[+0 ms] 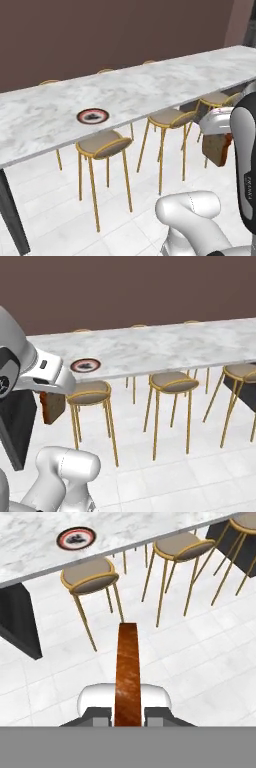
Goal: Start the toaster. Once the lever pops up, take the bread to the plate on the dining counter.
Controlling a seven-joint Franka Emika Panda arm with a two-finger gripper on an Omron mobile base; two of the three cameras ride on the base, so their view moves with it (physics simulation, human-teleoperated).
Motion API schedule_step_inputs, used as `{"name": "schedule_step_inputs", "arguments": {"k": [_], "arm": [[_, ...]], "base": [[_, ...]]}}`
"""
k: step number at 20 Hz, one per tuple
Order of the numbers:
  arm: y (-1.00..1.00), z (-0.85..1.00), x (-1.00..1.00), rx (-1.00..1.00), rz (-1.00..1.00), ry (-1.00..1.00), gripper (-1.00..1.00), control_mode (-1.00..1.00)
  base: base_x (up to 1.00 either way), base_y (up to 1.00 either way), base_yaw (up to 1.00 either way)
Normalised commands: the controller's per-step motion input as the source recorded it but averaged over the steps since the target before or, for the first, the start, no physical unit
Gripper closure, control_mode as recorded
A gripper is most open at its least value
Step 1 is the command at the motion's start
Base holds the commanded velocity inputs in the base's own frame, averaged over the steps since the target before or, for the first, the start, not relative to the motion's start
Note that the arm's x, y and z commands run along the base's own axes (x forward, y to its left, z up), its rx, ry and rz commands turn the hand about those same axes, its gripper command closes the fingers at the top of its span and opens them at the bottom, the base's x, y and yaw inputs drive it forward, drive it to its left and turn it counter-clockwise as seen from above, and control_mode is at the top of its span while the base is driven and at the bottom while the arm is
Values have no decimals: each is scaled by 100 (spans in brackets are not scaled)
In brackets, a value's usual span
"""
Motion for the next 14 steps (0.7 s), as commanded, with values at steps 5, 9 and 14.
{"name": "schedule_step_inputs", "arguments": {"k": [5, 9, 14], "arm": [[0, 0, 0, 0, 0, 0, 100, 100], [0, 0, 0, 0, 0, 0, 100, 100], [0, 0, 0, 0, 0, 0, 100, 100]], "base": [[58, -22, 53], [62, -15, 51], [57, -15, 46]]}}
